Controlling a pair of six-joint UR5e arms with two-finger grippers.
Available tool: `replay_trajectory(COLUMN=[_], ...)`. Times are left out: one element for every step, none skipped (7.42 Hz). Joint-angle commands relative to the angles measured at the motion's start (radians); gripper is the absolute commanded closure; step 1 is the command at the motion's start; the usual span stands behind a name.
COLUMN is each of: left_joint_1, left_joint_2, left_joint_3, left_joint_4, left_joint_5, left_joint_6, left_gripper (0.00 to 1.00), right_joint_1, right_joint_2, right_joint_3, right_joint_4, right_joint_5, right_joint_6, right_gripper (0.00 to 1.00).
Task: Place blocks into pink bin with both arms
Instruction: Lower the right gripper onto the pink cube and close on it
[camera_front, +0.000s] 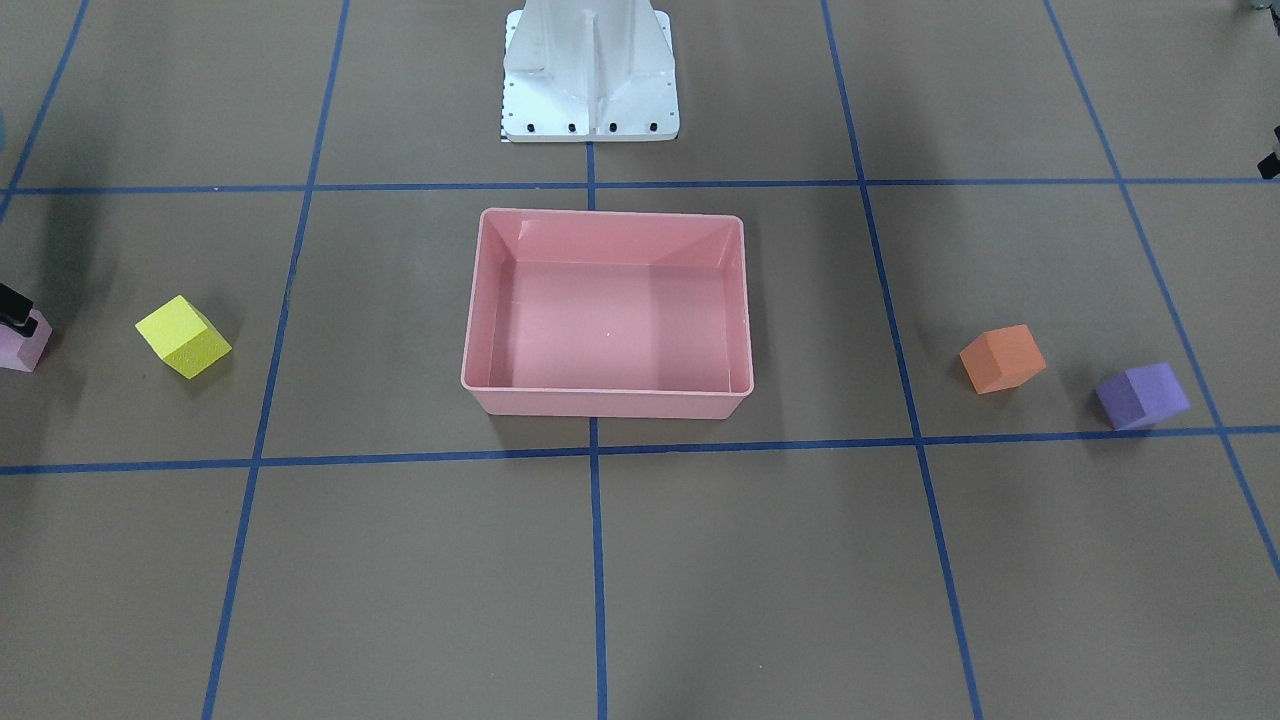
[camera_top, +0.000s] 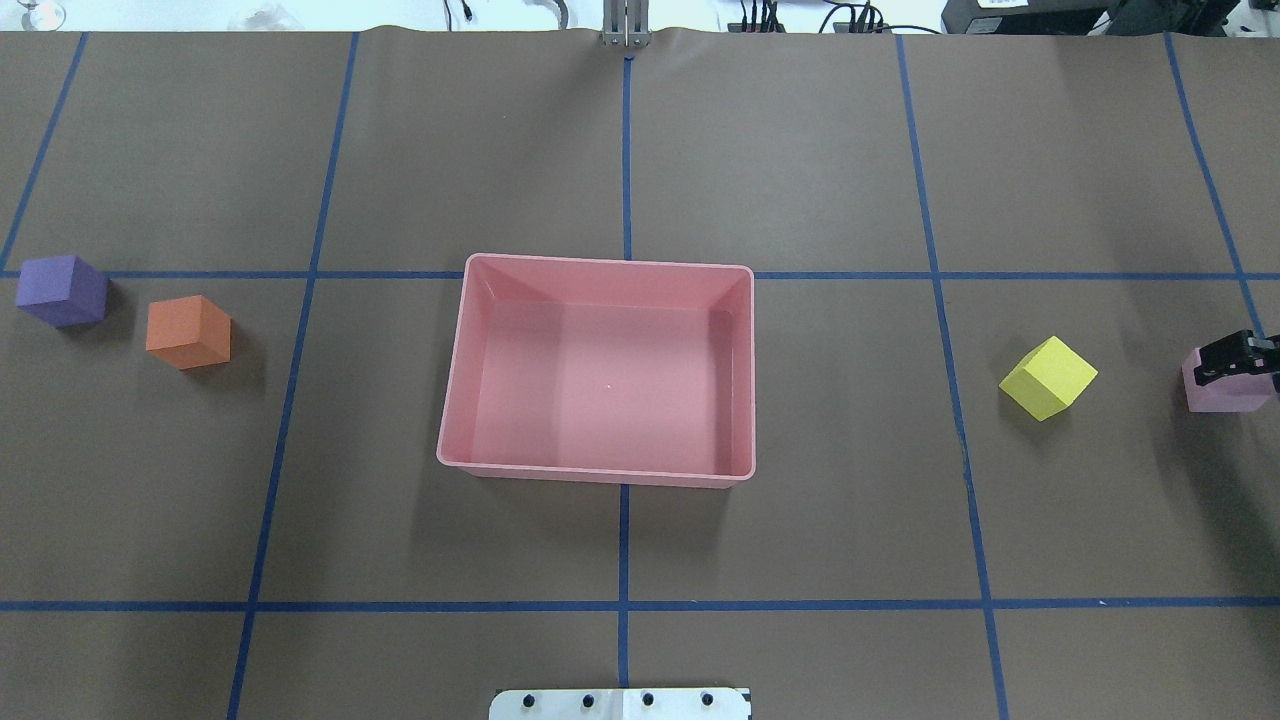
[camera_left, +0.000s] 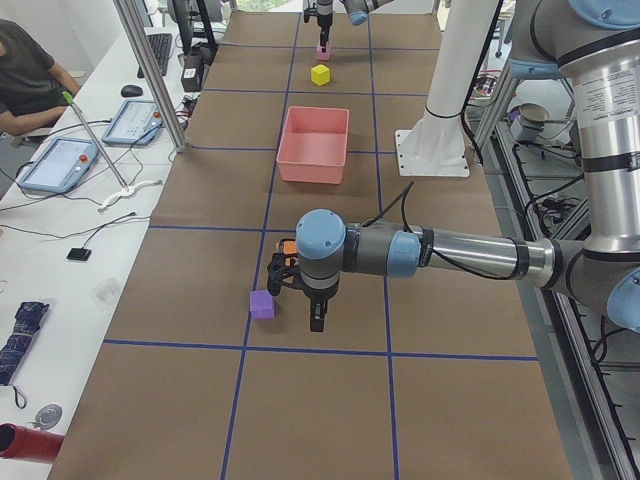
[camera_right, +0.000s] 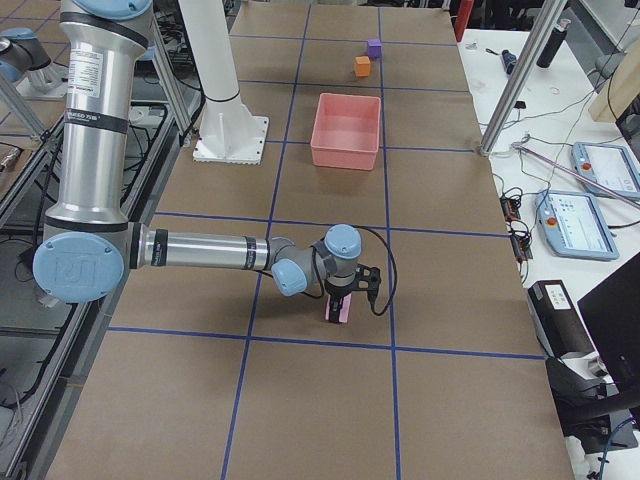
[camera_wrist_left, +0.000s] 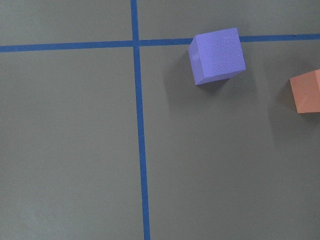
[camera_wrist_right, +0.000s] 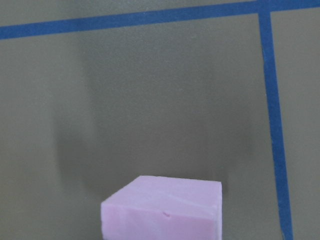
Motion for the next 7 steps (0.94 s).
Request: replay_trajectory(left_joint_1=[0.000, 0.000, 0.000, -0.001, -0.001, -0.001, 0.000], left_joint_2=[0.001, 0.001, 0.002, 0.002, 0.002, 0.004, 0.002], left_joint_3=[-0.003, -0.005, -0.005, -0.008, -0.009, -0.010, -0.019], left_joint_4=[0.002, 0.000, 0.002, 0.000, 0.002, 0.002, 0.002], left_joint_5=[0.000, 0.000, 0.000, 0.000, 0.000, 0.000, 0.000], left_joint_6=[-0.001, -0.001, -0.001, -0.001, -0.001, -0.001, -0.003], left_gripper=[0.00, 0.00, 0.00, 0.00, 0.00, 0.00, 0.00], right_joint_1=[0.000, -0.001, -0.001, -0.001, -0.001, 0.000, 0.002], right_joint_2=[0.003, 0.006, 0.009, 0.012, 0.012, 0.011, 0.008], right_joint_3=[0.001, -0.005, -0.003, -0.005, -0.006, -0.005, 0.004], right_joint_4=[0.000, 0.000, 0.000, 0.000, -0.001, 0.000, 0.000], right_joint_5=[0.002, -0.004, -0.003, -0.003, -0.003, -0.001, -0.001], right_joint_6=[0.000, 0.000, 0.002, 0.002, 0.002, 0.002, 0.002], right_gripper=[0.05, 0.05, 0.11, 0.22, 0.31, 0.43, 0.70])
